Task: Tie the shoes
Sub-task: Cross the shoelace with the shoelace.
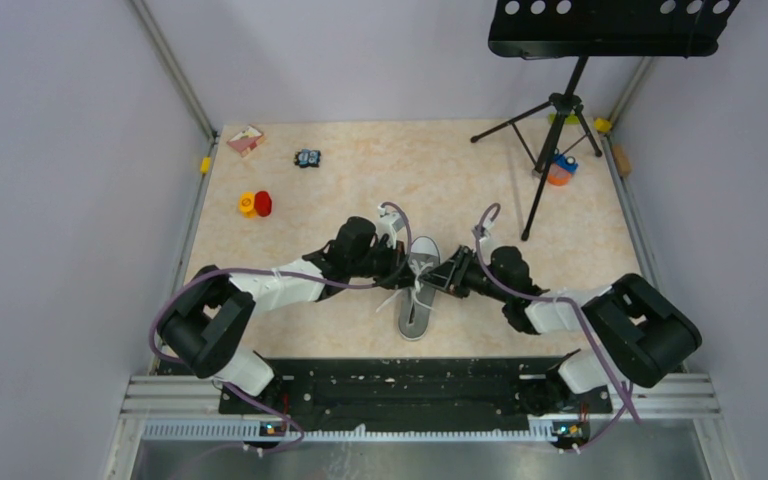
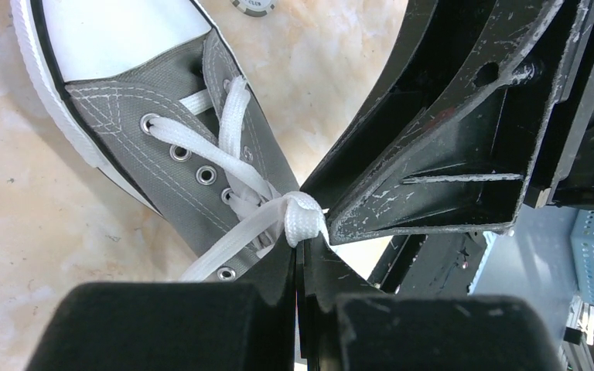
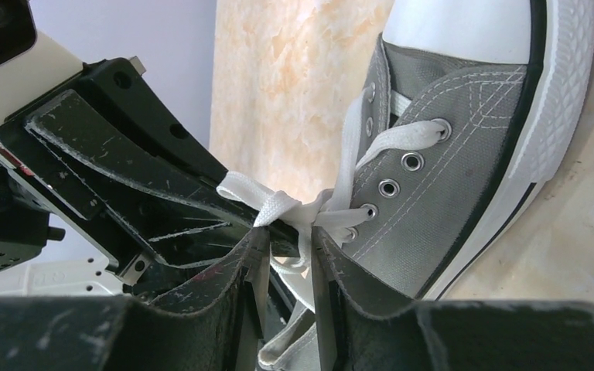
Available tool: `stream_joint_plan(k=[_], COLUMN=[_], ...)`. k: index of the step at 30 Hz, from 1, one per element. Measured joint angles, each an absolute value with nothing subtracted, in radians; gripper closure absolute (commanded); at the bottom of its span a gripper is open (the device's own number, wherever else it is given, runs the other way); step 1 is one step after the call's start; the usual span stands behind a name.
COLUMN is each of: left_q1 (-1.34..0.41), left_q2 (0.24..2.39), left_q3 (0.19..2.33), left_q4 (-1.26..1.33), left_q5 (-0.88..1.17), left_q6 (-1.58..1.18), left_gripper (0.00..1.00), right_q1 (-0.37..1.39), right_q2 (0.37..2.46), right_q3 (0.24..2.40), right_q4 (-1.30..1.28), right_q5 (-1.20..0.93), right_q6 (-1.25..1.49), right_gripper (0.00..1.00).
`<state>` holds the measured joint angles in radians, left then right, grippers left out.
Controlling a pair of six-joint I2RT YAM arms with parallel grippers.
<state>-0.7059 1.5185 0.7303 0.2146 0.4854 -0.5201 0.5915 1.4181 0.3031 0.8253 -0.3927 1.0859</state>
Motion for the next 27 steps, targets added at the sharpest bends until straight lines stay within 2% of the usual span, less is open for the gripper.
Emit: stream_joint_plan(k=[27], left_q1=[-0.707], left_q2=[1.518], left_q3=[0.73], left_q4=[0.208], left_q5=[0.482], left_q6=[-0.52], left_gripper=[1.0], right_q1=[0.591], right_q2=[1.448], right_q3=[0.261], right_q4=[0.867], right_q5=[-0.381], right_q6=[1.105], right_gripper=[0.76])
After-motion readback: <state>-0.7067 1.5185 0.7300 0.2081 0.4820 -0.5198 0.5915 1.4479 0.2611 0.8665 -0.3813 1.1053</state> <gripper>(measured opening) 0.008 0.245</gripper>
